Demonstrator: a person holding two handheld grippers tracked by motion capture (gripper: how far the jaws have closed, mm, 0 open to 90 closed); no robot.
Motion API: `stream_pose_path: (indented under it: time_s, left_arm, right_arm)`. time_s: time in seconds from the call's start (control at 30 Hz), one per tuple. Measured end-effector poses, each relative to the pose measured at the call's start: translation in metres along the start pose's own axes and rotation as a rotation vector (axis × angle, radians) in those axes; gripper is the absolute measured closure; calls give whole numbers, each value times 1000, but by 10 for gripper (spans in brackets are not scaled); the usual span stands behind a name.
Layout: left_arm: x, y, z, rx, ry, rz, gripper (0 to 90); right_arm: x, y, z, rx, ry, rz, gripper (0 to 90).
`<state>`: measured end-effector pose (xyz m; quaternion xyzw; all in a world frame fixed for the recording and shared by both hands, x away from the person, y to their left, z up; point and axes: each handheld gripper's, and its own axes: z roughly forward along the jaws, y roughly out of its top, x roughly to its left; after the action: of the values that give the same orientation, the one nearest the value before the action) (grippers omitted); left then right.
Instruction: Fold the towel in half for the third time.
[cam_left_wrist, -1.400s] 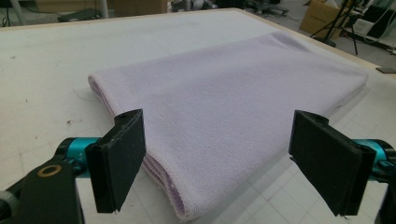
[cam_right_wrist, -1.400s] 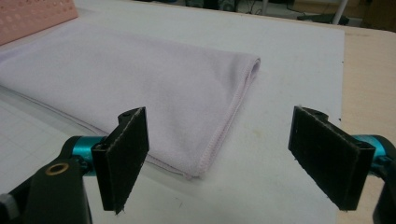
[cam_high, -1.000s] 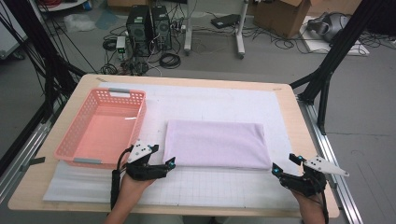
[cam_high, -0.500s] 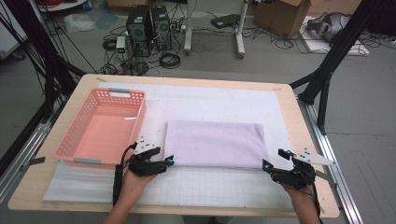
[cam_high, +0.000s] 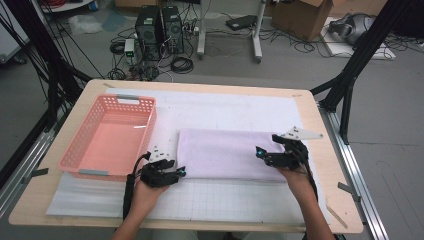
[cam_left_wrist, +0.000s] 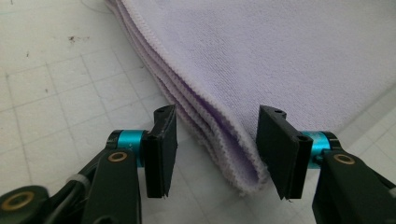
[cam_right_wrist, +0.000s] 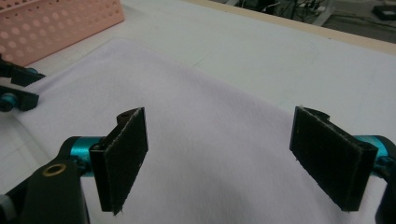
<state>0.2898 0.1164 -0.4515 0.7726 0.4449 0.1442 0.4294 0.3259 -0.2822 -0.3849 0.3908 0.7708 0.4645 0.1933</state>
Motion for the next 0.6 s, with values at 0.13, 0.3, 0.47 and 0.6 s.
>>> stream_pose_path:
  time_s: [0.13, 0.3, 0.47, 0.6]
  left_arm:
    - [-1, 1, 2, 2, -8, 2, 592]
    - [-3, 1, 3, 0, -21, -4, 719]
    - [-2, 0, 3, -7, -20, -54, 756]
    - [-1, -2, 1, -24, -19, -97, 789]
  right_arm:
    - [-2, 23, 27, 24, 23, -11, 179]
    - [2, 47, 58, 31, 69, -23, 179]
    - [13, 67, 95, 74, 104, -46, 179]
    - [23, 75, 117, 97, 120, -54, 180]
